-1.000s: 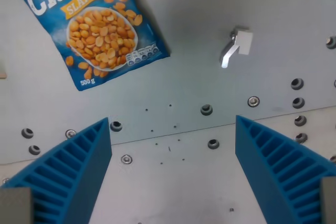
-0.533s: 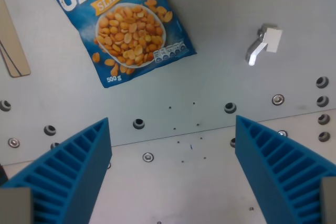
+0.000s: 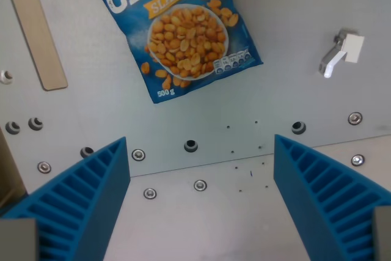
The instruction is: Move in gripper negative y
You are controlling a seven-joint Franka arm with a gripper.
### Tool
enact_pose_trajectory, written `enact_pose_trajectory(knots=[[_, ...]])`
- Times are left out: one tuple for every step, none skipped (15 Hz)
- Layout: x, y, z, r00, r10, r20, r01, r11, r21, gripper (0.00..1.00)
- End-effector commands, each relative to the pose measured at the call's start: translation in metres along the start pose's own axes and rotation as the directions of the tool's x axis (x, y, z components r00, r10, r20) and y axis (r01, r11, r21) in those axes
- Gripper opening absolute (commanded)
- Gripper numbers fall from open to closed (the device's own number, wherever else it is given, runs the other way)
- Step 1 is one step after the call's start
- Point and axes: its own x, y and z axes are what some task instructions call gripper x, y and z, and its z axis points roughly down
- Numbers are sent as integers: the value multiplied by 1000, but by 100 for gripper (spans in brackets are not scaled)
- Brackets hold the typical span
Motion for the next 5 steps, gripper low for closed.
enact_pose_trajectory(knots=[[5,-15,-4,1000,19,9,-19,1000,-6,100],[6,-20,-4,1000,19,9,-19,1000,-6,100],[6,-25,-4,1000,19,9,-19,1000,-6,100],[6,-30,-4,1000,19,9,-19,1000,-6,100],[6,-35,-4,1000,19,9,-19,1000,-6,100]])
